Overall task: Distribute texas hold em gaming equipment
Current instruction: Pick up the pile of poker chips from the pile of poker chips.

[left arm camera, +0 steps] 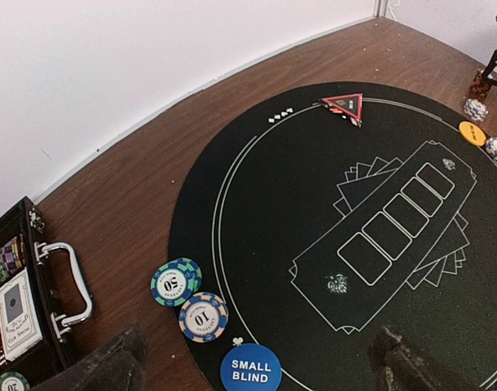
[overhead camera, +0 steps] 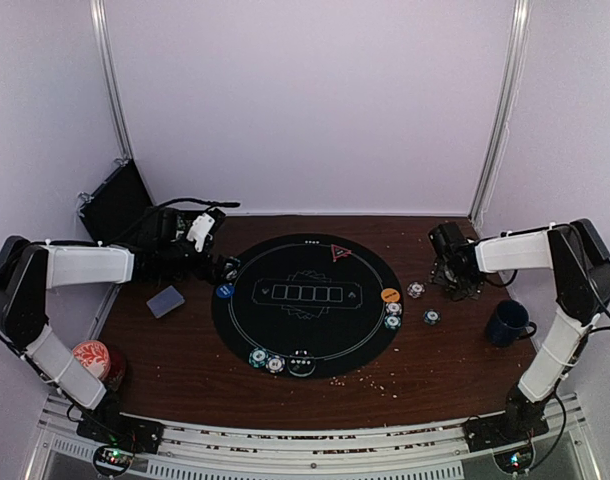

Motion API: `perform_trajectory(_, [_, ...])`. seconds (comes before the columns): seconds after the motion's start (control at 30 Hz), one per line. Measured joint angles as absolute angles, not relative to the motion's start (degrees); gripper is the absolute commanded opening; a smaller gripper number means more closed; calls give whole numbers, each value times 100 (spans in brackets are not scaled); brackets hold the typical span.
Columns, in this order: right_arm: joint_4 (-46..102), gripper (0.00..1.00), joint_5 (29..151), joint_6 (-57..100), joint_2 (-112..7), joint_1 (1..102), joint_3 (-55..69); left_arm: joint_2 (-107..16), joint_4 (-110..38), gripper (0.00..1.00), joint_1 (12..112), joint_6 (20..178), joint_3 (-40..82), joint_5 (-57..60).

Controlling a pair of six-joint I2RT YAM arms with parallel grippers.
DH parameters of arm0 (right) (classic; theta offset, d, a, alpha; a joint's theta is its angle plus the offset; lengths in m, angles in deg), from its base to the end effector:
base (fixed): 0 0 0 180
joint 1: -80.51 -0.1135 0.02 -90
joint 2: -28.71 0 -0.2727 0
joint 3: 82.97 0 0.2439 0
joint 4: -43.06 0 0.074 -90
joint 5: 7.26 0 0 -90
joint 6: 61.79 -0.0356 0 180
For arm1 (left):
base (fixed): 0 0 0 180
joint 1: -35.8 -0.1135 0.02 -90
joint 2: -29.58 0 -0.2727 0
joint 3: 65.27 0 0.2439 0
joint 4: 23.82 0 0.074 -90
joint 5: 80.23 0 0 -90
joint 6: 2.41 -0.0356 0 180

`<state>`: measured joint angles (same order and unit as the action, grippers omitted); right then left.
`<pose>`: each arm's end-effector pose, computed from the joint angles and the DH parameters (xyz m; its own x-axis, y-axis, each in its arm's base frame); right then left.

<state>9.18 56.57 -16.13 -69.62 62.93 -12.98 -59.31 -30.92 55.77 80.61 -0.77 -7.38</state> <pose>0.3132 0.0828 0.1738 -0.6557 0.4502 -0.6061 0.5358 0.8431 0.0467 0.3056 -0.1222 0.2290 -0.4189 0.2758 -0.8651 0.6182 0.7845 -0.0493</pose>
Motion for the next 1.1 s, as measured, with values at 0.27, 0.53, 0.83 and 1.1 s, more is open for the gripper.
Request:
perform_trajectory(0.27, [938, 84, 5679, -1613, -7268, 6330, -1051, -5959, -3127, 98, 5577, 8061, -77, -745])
perform_trajectory(0.53, [944, 76, 5676, -1608, -7375, 6384, -973, -5959, -3127, 98, 5577, 8061, -77, -747])
perform_trajectory(0.83, [990, 66, 5676, -1591, -7399, 6411, -973, -5959, -3125, 98, 5577, 8059, -77, -762])
perform_trajectory(1.1, [1067, 65, 5672, -1591, -7504, 6443, -973, -5961, -3127, 98, 5577, 8061, -77, -762])
